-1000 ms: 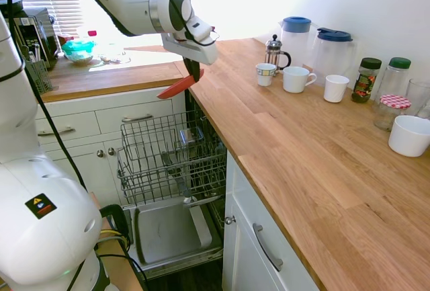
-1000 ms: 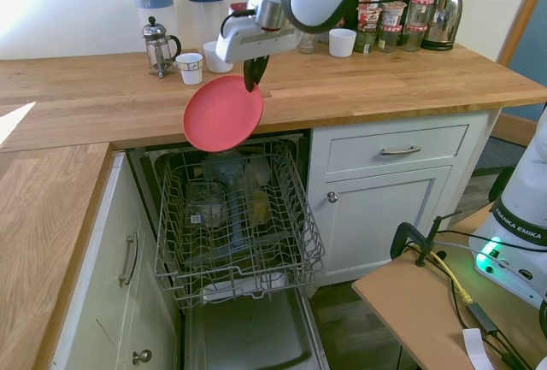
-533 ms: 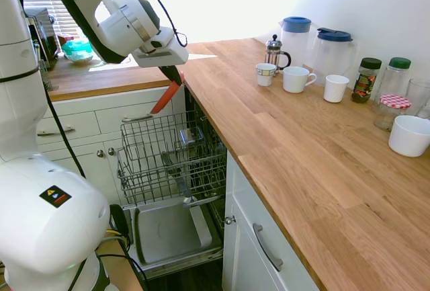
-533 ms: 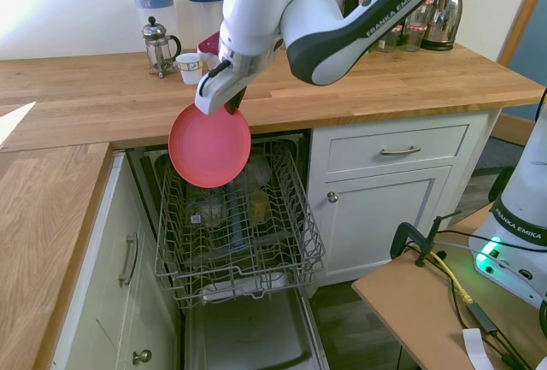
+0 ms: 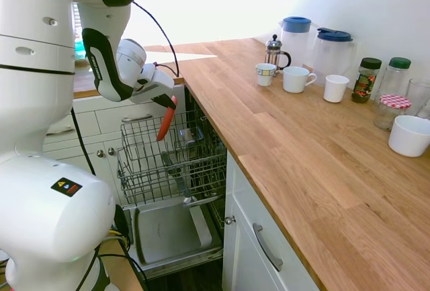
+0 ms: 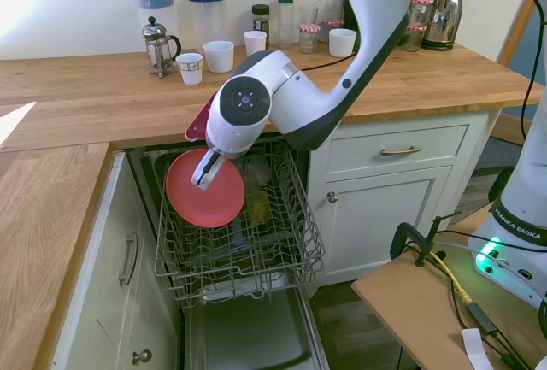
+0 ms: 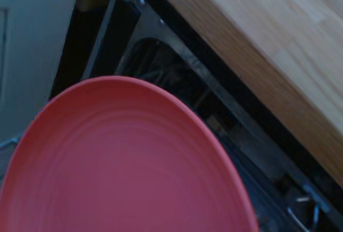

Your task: Put the plate in the dishwasher

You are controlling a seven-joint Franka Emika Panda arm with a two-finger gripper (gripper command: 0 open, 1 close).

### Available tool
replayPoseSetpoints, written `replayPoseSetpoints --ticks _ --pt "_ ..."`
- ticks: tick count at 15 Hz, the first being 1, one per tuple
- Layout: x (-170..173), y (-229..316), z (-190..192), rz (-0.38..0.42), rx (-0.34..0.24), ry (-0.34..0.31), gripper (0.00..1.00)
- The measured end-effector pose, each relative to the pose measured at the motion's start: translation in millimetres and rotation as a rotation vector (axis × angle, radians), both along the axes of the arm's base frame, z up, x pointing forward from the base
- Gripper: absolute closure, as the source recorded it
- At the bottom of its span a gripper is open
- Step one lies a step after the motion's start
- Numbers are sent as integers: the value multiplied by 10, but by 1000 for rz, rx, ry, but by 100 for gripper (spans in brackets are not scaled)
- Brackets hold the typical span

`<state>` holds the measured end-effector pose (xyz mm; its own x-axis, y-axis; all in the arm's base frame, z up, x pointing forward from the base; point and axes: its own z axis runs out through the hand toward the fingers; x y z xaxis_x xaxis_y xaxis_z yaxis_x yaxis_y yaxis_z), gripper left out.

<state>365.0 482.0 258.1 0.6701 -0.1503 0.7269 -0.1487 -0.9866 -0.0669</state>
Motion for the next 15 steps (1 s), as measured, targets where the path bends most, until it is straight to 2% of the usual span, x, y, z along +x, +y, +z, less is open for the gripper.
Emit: replayPoseSetpoints --ticks 4,7,11,15 --pt "-75 102 29 69 -30 -119 100" --pt "-135 -48 -152 125 -83 -207 100" --pt "-255 -262 -398 153 -138 -229 100" --pt "-381 -295 -597 186 -161 -235 100"
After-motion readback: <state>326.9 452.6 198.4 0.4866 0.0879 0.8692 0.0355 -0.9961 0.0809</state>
